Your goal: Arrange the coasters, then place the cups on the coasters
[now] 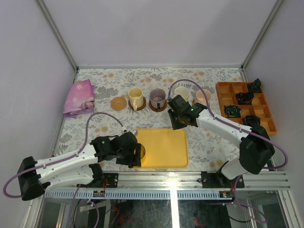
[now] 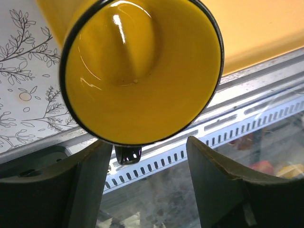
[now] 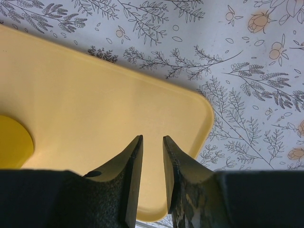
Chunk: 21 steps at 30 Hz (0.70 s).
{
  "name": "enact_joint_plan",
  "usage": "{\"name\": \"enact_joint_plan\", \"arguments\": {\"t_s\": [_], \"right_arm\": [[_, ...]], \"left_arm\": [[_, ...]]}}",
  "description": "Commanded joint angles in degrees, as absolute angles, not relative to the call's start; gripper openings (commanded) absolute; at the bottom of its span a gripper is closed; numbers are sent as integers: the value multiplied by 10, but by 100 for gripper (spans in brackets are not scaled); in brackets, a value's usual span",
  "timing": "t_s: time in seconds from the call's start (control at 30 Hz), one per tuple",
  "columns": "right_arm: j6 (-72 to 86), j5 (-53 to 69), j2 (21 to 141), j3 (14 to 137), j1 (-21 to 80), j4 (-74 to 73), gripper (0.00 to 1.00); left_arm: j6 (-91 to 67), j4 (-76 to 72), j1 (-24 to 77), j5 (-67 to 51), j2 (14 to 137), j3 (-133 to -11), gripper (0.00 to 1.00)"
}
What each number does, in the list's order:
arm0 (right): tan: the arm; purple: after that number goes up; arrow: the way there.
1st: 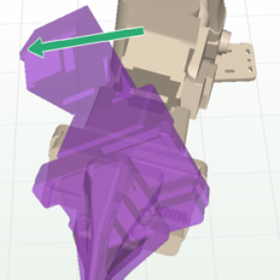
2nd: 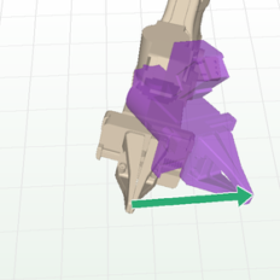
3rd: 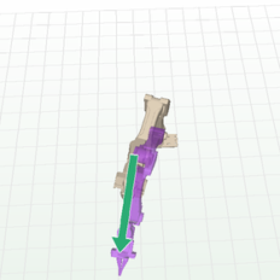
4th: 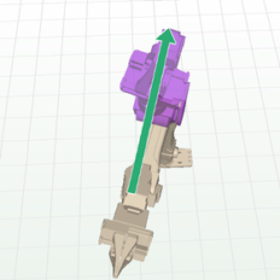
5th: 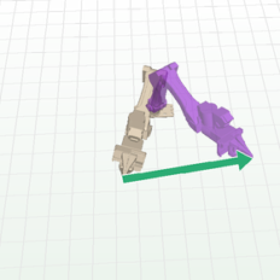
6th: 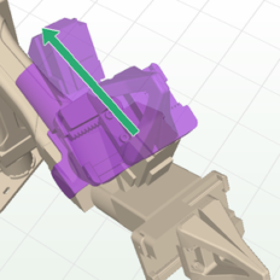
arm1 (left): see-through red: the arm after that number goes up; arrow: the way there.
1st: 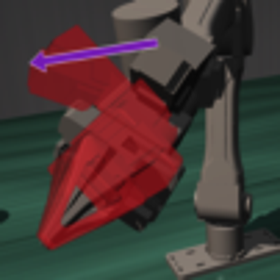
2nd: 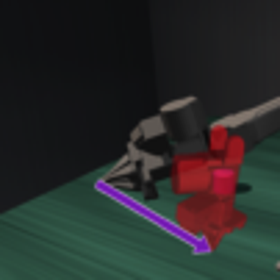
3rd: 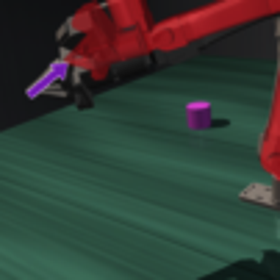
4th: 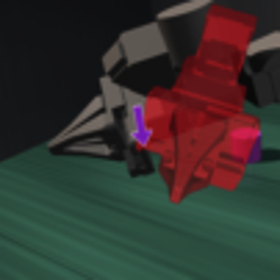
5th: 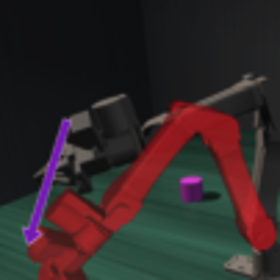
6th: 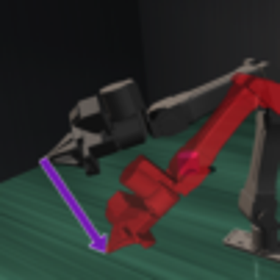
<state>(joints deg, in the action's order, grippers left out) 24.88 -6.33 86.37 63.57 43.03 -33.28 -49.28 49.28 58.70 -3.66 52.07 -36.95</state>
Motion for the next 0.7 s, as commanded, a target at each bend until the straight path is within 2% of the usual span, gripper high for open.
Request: {"name": "enact_joint_plan", "arguments": {"t_s": [0.0,0.27,0.37,0.47,0.57,0.67], "right_arm": [[239,-62,859,656,434,-327,30],[237,-61,850,645,434,-326,30],[235,-60,849,644,434,-325,30],[233,-61,846,641,434,-324,30],[234,-58,843,636,434,-320,30],[236,-59,838,629,434,-317,30]], "left_arm": [[-509,450,629,27,562,-374,62],[-532,458,644,79,594,-390,45],[-537,467,647,98,603,-401,33],[-543,476,652,115,607,-408,13],[-543,477,658,122,608,-413,0],[-535,481,665,135,615,-426,0]]}}
